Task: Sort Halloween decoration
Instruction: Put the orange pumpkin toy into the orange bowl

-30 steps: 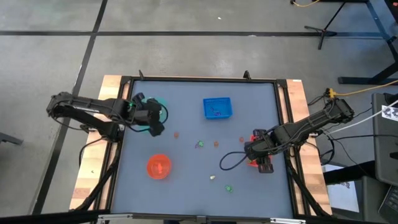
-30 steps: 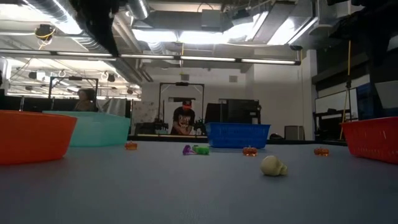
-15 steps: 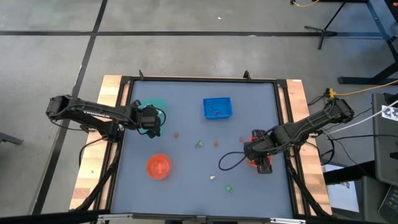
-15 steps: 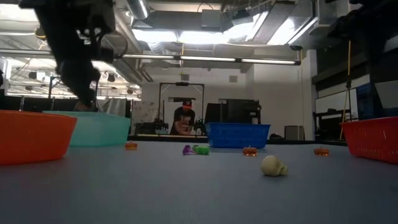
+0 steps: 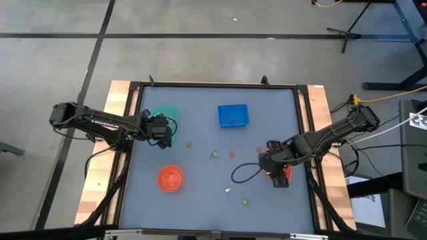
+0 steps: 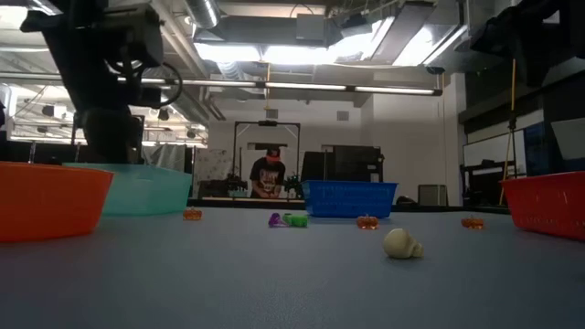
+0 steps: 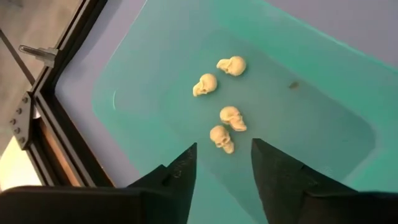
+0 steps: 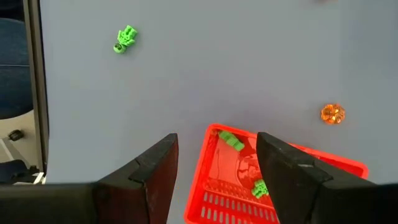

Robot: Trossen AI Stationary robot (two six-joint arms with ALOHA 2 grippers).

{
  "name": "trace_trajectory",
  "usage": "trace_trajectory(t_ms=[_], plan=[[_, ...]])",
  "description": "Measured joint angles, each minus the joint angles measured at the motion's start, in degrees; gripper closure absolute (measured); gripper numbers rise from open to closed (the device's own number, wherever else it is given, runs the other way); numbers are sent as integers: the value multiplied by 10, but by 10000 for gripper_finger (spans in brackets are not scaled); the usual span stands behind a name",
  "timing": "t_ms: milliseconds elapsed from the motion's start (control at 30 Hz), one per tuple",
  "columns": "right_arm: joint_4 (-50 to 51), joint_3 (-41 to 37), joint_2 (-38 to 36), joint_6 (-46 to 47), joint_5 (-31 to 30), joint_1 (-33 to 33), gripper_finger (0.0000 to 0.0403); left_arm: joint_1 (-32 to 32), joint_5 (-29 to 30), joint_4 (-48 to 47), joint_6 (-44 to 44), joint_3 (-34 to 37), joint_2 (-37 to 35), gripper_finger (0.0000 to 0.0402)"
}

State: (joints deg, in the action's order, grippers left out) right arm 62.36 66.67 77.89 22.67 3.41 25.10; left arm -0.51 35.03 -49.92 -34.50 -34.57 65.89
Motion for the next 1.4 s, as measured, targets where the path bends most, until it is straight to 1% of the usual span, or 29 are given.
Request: trace_trajectory(t_ms=[167,300,533,733,800,1000,1100,1400], plan=[[0,0,0,-5,-34,0,187,0,0,13,-1,0,0,230],[0,0,0,-24,-66,0,187,0,0,17,-15,0,0,213],[-41,0,0,-83,-118,0,187,0,-1,18,-16,0,0,209],[-96,0,0,-146,-175,0,187,0,-1,42,-14,0,0,209],[-109,0,0,-169,-185,0,187,0,-1,47,-14,0,0,209],[-140,0,0,-218,-189,-2,187,0,-2,47,-14,0,0,209],[-156,0,0,-232,-184,-17,187,0,-2,47,-14,0,0,209],[-166,0,0,-232,-178,-111,187,0,-2,46,-14,0,0,209]])
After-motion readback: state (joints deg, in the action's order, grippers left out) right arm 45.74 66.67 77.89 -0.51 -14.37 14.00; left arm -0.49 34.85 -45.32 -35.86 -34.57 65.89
